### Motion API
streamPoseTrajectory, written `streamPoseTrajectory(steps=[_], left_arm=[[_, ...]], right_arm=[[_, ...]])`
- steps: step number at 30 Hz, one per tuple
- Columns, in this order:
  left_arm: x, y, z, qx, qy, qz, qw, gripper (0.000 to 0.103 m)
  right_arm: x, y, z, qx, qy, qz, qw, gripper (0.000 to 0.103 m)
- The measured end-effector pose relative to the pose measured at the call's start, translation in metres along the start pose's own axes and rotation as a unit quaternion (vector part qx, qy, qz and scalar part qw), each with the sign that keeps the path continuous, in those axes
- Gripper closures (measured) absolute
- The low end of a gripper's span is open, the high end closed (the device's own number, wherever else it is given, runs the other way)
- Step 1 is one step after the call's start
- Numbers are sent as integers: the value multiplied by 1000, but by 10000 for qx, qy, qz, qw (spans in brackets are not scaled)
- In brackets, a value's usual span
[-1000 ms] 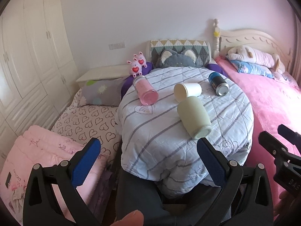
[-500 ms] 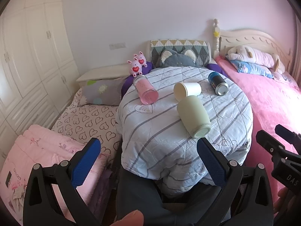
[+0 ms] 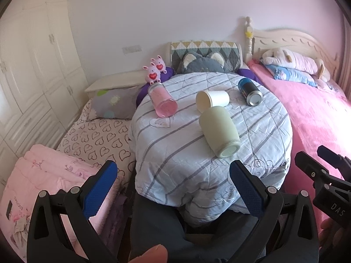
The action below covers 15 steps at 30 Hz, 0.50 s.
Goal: Flip cup upright
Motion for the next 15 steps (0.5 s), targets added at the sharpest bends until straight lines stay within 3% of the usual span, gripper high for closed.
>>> streamPoseTrajectory(steps=[7, 15], left_arm=[[-39, 1, 16, 120, 215, -395, 9989, 0], [-109, -18, 35, 427, 355, -944, 9940, 0]], right_arm=[[-22, 2, 13, -46, 74, -190, 9998, 21], [-67, -16, 38, -4, 220, -395, 9990, 21]])
Point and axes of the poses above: each gripper's, at about its wrist camera, not at the fingertips, and x roughly against the way its jaws point, z to its right, y to its underside, the point moved 7 cm from there along -x, roughly the way its jaws point, and after that the axes turned 13 degrees about y, right-handed, at the moved point
